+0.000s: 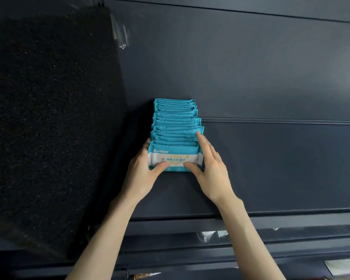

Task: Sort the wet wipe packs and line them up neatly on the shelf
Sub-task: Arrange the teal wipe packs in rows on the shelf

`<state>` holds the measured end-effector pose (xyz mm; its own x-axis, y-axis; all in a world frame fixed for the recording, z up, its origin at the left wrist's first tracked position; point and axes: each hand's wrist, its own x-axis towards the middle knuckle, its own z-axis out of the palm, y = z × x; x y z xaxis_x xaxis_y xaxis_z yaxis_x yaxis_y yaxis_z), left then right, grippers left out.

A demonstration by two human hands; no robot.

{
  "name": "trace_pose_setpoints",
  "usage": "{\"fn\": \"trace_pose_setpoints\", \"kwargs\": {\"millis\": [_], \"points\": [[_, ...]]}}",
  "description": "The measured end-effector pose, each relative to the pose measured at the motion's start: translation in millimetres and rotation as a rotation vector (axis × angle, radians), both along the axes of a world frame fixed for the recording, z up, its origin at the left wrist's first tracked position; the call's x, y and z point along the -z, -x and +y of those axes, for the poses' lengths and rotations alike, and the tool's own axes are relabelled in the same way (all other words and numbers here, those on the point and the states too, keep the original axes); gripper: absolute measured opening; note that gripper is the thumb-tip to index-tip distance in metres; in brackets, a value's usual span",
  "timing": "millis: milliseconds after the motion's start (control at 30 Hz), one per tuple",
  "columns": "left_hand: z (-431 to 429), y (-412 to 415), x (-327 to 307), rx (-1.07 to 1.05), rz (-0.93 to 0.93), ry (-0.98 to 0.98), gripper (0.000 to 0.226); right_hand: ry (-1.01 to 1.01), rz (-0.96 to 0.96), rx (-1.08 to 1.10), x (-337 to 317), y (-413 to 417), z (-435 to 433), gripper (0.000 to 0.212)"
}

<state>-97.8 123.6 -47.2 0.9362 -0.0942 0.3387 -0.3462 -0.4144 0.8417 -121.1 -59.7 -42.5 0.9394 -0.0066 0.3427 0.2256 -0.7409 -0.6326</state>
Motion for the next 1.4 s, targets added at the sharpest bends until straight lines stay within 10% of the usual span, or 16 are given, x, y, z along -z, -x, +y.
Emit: {"fn": "trace_pose_setpoints", "kwargs": {"millis": [567,733,933,1400], "points": [[-9.3,-0.4,-1.0,-0.091,0.028,-0.091,0.052,-0.114,0.073,-0.083,-3.8,-6.8,-5.0,0.072],[-8.6,11.3,-12.8,-0.145,0.066,-0.143,0.085,0.04,0.017,0.019,-11.7,3.1,-4.2,0.072],[-10.7,28.4,-37.4,-0.229,-0.187,-0.303,0.068,0.135,-0.029,0.135,-33.1,27.7,-14.4,0.053],[-166.4,148.4,-35.9,0.23,-0.404,-0.325,0.04,0.118,-0.203,0.51,-17.4,215.6,-155.7,0.028]]}}
